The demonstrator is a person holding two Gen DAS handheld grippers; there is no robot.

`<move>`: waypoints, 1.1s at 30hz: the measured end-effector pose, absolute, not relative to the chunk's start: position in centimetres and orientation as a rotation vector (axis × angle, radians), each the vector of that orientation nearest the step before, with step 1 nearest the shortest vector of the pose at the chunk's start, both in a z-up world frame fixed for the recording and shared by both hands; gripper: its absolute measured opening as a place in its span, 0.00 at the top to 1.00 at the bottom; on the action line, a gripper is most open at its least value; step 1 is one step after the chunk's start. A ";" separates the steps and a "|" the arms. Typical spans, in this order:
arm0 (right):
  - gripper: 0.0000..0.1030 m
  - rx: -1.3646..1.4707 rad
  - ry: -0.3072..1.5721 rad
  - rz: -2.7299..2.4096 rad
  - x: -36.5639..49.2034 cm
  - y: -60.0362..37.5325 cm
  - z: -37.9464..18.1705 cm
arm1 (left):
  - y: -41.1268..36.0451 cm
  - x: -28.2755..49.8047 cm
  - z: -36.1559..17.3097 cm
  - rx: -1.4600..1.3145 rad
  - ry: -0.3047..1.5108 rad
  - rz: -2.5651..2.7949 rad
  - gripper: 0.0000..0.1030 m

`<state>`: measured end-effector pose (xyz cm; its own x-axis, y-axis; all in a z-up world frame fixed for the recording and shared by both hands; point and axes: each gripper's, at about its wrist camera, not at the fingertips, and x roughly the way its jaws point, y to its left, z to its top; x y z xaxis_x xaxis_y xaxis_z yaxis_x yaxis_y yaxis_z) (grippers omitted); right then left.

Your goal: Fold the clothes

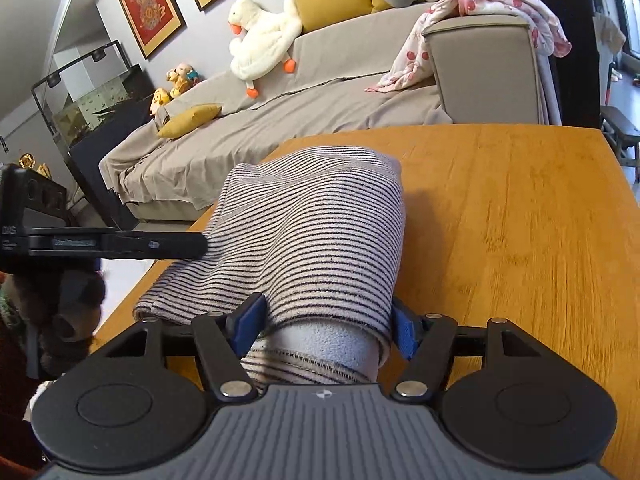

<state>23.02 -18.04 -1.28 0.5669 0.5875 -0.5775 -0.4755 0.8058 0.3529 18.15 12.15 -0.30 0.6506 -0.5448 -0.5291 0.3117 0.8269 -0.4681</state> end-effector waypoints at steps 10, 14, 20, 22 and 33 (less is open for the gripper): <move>0.24 0.130 0.711 0.661 24.1 -18.4 0.7 | 10.5 17.3 -1.7 -0.276 0.767 -0.503 0.33; 0.08 0.196 0.689 0.706 28.6 -18.9 3.3 | 10.5 17.3 -1.9 -0.260 0.763 -0.506 0.32; 0.04 0.254 0.942 0.731 39.0 -16.9 -0.6 | 11.0 17.5 -2.2 -0.271 0.770 -0.510 0.30; 0.08 0.334 1.006 0.759 40.8 -16.4 -2.2 | 11.2 17.6 -2.2 -0.273 0.772 -0.507 0.30; 0.37 0.233 0.849 0.718 38.2 -17.7 -2.1 | 10.1 18.0 -1.5 -0.251 0.740 -0.498 0.29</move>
